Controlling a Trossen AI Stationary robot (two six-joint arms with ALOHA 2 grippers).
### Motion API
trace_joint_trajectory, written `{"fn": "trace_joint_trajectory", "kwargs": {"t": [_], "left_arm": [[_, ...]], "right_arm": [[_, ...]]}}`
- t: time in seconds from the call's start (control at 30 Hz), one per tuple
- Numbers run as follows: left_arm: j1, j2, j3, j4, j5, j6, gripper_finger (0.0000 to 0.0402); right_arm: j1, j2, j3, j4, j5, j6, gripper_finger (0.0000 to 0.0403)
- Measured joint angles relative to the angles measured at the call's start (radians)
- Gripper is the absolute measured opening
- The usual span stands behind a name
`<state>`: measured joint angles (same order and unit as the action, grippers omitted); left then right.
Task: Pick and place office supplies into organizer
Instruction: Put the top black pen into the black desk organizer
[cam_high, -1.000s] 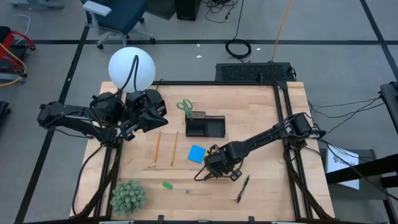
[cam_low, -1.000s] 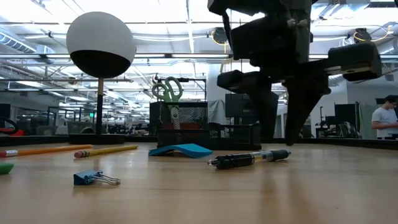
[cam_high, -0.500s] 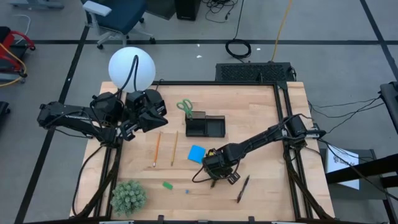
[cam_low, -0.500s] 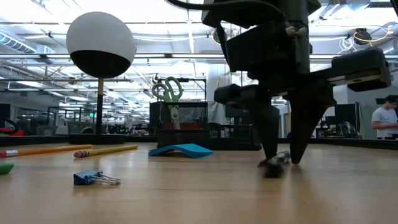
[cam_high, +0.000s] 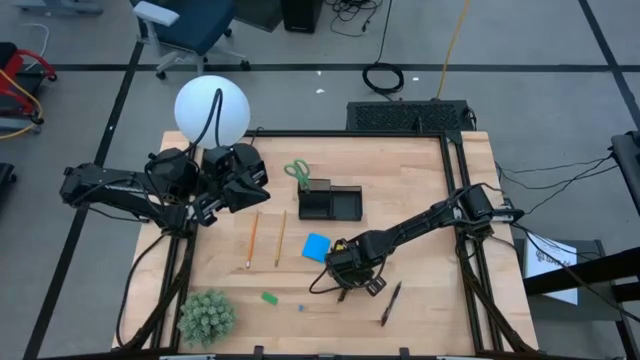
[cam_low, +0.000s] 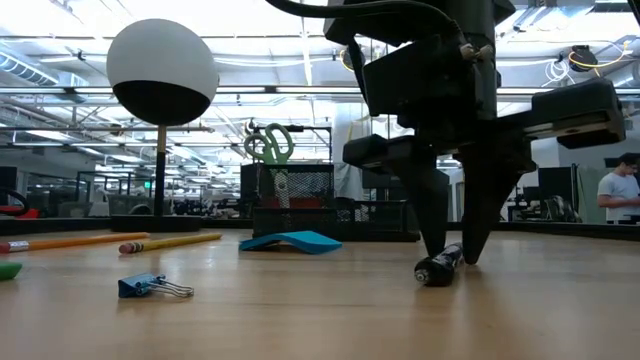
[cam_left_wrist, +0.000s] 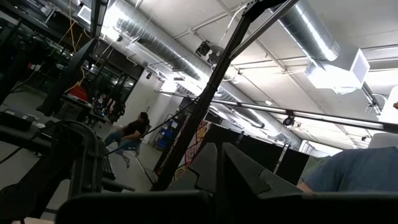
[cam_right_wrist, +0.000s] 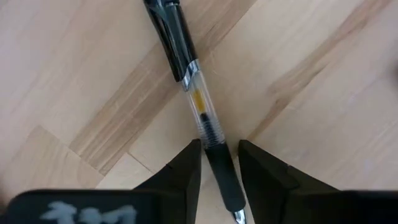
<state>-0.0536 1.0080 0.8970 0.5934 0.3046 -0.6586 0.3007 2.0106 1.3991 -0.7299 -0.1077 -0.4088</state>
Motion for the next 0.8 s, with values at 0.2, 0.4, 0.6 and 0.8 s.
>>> {"fn": "trace_joint_trajectory", "kwargs": {"t": [0.2, 0.4, 0.6, 0.8], "left_arm": [[0.0, 0.0, 0.0, 0.0, 0.0, 0.0, 0.0021], [0.0, 0.0, 0.0, 0.0, 0.0, 0.0, 0.0021], [0.0, 0.0, 0.0, 0.0, 0.0, 0.0, 0.0021], [0.0, 0.0, 0.0, 0.0, 0.0, 0.0, 0.0021]], "right_arm": [[-0.001, 0.0, 0.0, 0.001, 0.001, -0.024, 0.0051], [-0.007, 0.0, 0.0, 0.001, 0.001, -0.03, 0.002], [-0.025, 0.0, -0.001, -0.002, -0.005, -0.03, 0.0025], [-0.044, 0.0, -0.001, -0.009, -0.013, -0.024, 0.0022]]}}
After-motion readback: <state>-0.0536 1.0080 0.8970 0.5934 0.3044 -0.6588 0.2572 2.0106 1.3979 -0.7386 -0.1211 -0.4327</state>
